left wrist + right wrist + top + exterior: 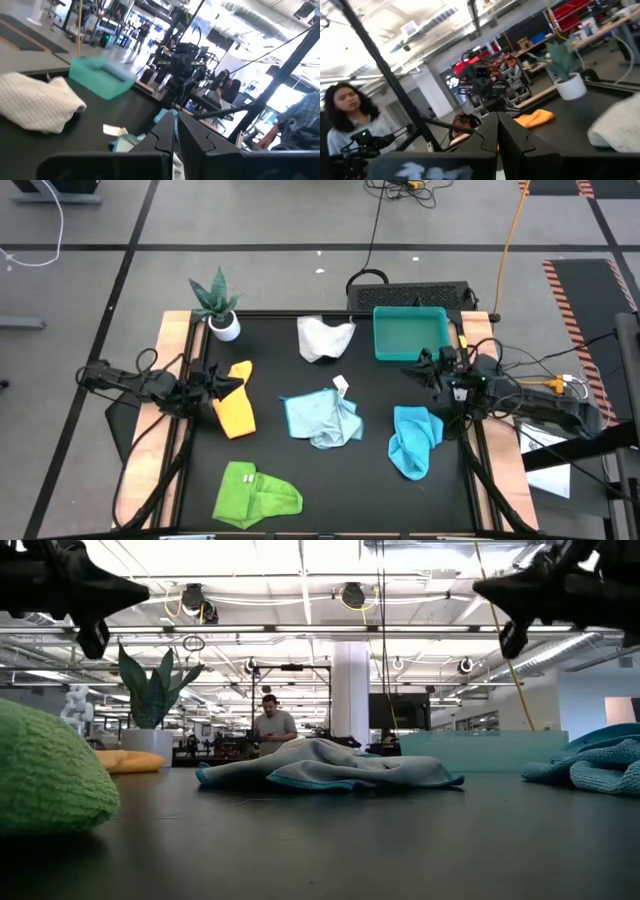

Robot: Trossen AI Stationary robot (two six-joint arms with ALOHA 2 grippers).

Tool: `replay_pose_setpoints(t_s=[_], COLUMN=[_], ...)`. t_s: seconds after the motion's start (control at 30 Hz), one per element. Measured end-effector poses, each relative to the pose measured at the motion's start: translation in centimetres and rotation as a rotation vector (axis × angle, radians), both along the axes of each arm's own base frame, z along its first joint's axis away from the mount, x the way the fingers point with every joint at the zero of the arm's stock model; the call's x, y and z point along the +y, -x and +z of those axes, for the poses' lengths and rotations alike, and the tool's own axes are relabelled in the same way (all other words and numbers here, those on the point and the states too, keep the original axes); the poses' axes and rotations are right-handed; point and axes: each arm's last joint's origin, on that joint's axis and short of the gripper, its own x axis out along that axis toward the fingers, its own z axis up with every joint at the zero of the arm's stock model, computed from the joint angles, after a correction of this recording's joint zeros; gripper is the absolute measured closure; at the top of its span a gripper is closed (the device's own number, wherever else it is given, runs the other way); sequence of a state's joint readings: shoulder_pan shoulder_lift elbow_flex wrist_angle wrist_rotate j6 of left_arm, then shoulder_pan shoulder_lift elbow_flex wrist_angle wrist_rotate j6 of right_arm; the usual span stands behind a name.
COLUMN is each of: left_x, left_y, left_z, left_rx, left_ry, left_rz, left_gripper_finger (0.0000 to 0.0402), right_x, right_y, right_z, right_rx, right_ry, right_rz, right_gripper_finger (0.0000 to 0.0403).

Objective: Fold microfiber towels
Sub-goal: Fold the blue microfiber towel

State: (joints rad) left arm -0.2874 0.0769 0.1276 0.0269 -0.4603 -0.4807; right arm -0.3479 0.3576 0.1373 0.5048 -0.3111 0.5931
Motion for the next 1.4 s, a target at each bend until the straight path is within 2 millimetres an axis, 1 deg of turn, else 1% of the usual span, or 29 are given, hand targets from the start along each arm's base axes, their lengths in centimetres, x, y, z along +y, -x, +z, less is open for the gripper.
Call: replay_pose_setpoints(t_s=[0.1, 0.23, 0.33, 0.4, 0.47, 0.5, 0.57, 0.63, 0.7, 0.8, 0.87, 0.93, 1.07, 1.17, 1.27, 1.33, 1.4], left_x=[-0.2, -0.6, -0.8, -0.9, -0.9, -1.0, -1.0, -1.0, -1.0, -1.0, -1.0, -1.1, -1.1, -1.2, -1.2, -1.3, -1.3], left_y=[-0.7, -1.9, -2.6, -2.9, -3.1, -3.2, -3.2, -3.2, -3.2, -3.2, -3.2, -3.2, -3.2, -3.2, -3.2, -3.2, -3.2], left_z=[-0.3, -1.0, -1.3, -1.5, -1.7, -1.8, -1.9, -1.9, -1.8, -1.8, -1.9, -1.9, -2.0, -2.1, -2.2, -2.2, -2.1], left_rx=[0.048, 0.137, 0.194, 0.219, 0.235, 0.243, 0.250, 0.250, 0.252, 0.257, 0.261, 0.262, 0.271, 0.284, 0.287, 0.286, 0.285], left_ry=[-0.034, -0.066, -0.105, -0.118, -0.124, -0.126, -0.129, -0.129, -0.147, -0.175, -0.185, -0.189, -0.194, -0.201, -0.201, -0.201, -0.198], left_rz=[0.003, 0.000, -0.015, -0.016, -0.016, -0.017, -0.017, -0.017, -0.018, -0.020, -0.029, -0.046, -0.081, -0.108, -0.116, -0.129, -0.144], left_gripper_finger=[0.0378, 0.0378, 0.0378, 0.0378, 0.0378, 0.0378, 0.0378, 0.0378, 0.0378, 0.0378, 0.0378, 0.0378, 0.0378, 0.0378, 0.0378, 0.0378, 0.0378], right_x=[0.2, 1.1, 2.2, 3.1, 4.0, 4.4, 5.0, 5.5, 5.8, 6.2, 6.6, 7.2, 8.1, 8.4, 8.4, 8.4, 8.4], right_y=[-1.3, -3.7, -6.0, -7.8, -9.7, -10.6, -12.3, -13.6, -14.5, -15.0, -15.1, -14.9, -14.9, -15.0, -15.1, -15.1, -15.2], right_z=[0.8, 2.1, 3.1, 3.8, 4.2, 4.2, 3.6, 2.4, 1.0, -0.9, -2.1, -2.9, -4.1, -5.1, -5.9, -6.3, -6.3], right_rx=[0.055, 0.123, 0.164, 0.188, 0.219, 0.260, 0.398, 0.569, 0.728, 0.910, 0.985, 1.041, 1.088, 1.114, 1.137, 1.149, 1.151], right_ry=[0.007, 0.016, 0.103, 0.176, 0.183, 0.144, 0.020, -0.074, -0.154, -0.350, -0.454, -0.504, -0.604, -0.617, -0.599, -0.571, -0.550], right_rz=[0.050, 0.148, 0.221, 0.239, 0.265, 0.273, 0.286, 0.319, 0.322, 0.237, 0.161, 0.095, -0.019, -0.097, -0.137, -0.141, -0.134], right_gripper_finger=[0.0403, 0.0403, 0.0403, 0.0403, 0.0403, 0.0403, 0.0403, 0.0403, 0.0403, 0.0403, 0.0403, 0.0403, 0.0403, 0.0403, 0.0402, 0.0394, 0.0378])
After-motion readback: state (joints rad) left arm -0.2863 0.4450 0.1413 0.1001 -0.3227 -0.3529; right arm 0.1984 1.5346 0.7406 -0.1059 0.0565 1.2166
